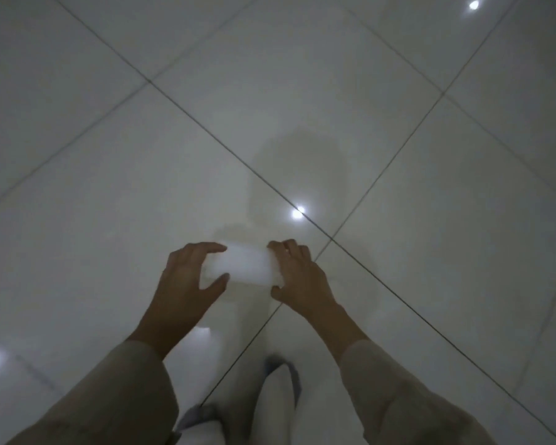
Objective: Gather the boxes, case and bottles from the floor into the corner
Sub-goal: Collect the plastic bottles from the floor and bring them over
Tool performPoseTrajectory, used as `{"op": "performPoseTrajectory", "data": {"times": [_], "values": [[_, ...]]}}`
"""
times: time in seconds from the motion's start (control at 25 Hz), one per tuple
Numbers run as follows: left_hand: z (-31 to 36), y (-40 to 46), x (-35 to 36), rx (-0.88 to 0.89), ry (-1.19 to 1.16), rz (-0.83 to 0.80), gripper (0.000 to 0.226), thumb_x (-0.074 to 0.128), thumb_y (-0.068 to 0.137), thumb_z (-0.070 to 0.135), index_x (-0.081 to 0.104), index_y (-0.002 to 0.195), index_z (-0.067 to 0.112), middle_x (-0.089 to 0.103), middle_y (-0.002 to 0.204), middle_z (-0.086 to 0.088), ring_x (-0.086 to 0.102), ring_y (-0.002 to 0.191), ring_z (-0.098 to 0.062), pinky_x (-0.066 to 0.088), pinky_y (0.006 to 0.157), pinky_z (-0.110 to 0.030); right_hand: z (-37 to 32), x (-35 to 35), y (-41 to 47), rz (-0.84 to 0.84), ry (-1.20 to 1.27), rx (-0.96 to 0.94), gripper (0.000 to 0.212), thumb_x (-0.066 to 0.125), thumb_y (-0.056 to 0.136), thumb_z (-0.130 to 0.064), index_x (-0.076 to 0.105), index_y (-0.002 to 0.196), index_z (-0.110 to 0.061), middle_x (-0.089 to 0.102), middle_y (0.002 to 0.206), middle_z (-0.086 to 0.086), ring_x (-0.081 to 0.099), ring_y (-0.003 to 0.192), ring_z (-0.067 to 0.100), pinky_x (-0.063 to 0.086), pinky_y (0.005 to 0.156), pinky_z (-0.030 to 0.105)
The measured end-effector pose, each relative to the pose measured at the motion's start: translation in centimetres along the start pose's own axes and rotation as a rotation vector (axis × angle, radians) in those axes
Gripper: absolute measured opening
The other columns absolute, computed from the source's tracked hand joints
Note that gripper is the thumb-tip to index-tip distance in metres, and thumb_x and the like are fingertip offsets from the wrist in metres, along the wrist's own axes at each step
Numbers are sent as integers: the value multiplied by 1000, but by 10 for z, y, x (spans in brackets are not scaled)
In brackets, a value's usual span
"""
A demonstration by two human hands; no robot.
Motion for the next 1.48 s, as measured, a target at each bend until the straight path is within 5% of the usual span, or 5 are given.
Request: {"op": "performPoseTrajectory", "data": {"times": [0.24,0.6,0.8,0.96,1.48], "values": [[-10,-104,-129,-18,557,52,99,88,33,48,52,116,7,68,109,-15,65,102,-37,48,83,-56,-226,-50,-67,88,-27,-591,73,79,45,-2,56,113,-5,64,110,12,63,100,29,55,79,38],[-93,-272,-299,-518,305,447,70,89,38,33,58,98,18,69,83,-3,66,71,-30,48,65,-38,-479,-38,-148,9,-161,-1076,75,78,40,-3,61,112,-14,68,111,4,64,108,22,54,90,38],[-169,-381,-348,-962,-138,703,67,81,60,37,50,115,14,60,111,-7,57,102,-34,44,80,-40,-570,4,-179,-136,-196,-1122,71,67,65,-1,42,127,-24,46,141,4,39,135,24,39,104,36],[-226,-454,-379,-1088,-444,898,63,82,63,29,49,112,7,56,109,-15,52,95,-31,42,75,-38,-620,40,-179,-374,-126,-1013,58,49,82,-7,38,135,-27,27,150,-4,16,138,13,35,107,32],[-391,-545,-431,-1318,-690,1279,62,78,69,28,46,117,7,48,103,-4,44,92,-22,37,75,-35,-760,268,-118,-746,-706,-1124,65,41,81,9,34,137,-22,22,151,1,29,132,25,42,91,37]]}}
Point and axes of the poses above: each hand's wrist, its own y-axis towards the middle knuckle, its own x-axis out of the palm, z = x × y, the point moved 8 cm from there along y, towards the middle knuckle
